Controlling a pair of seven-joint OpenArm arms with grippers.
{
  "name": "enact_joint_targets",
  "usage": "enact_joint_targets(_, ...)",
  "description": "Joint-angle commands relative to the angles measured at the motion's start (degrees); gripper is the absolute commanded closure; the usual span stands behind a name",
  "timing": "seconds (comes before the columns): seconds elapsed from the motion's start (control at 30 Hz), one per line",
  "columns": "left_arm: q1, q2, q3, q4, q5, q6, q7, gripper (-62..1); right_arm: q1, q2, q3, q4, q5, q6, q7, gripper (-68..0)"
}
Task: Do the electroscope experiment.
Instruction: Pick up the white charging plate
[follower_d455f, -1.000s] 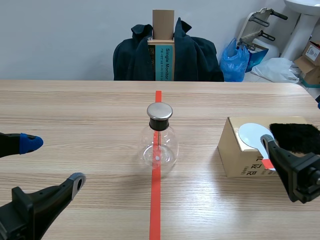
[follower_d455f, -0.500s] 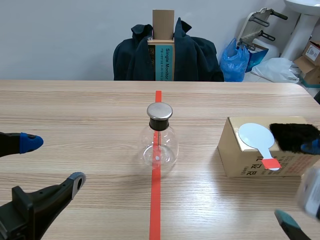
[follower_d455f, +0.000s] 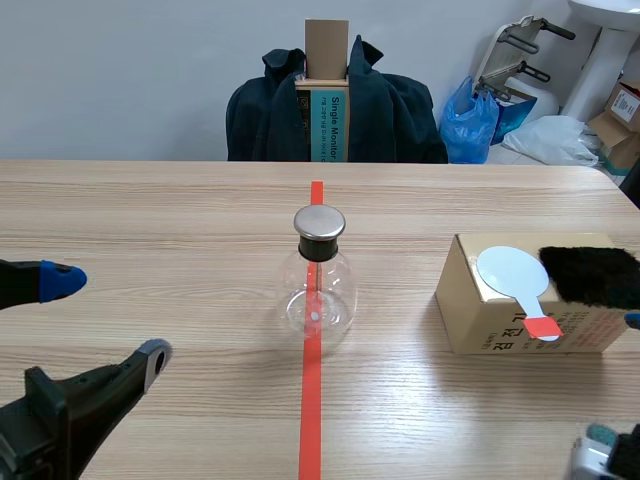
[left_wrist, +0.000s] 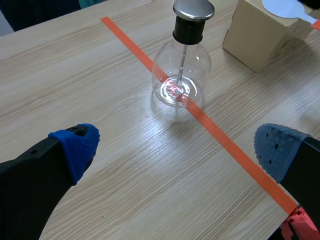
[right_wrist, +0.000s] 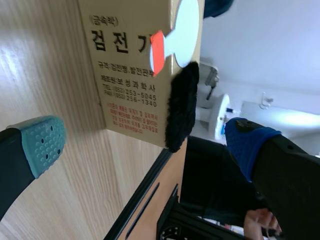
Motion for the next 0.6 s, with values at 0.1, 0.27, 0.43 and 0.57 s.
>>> enact_joint_targets(0.1,-0.3,0.3,0.1,0.7,-0.4,-0.1,-0.8,-62.3,7.6,0.3,-1.2,-5.1,-0.6,-3.1,0.7,-67.9)
enact_joint_targets(0.27,-0.3,0.3,0.1,0.7,-0.4,-0.1,-0.8,-62.3,14.2,0.3,-2.7,-10.5,-2.3,-3.1,1.7,-67.9)
enact_joint_targets(0.43,-0.3,0.3,0.1,0.7,-0.4,-0.1,-0.8,-62.3,18.7,0.0,-4.2,-13.5,-2.4,-3.0,2.1,-67.9)
enact_joint_targets(0.57,-0.3,0.3,0.1,0.7,-0.4,-0.1,-0.8,-62.3,19.8,-0.1,-5.9,-14.6,-2.6,-3.0,3.6,-67.9)
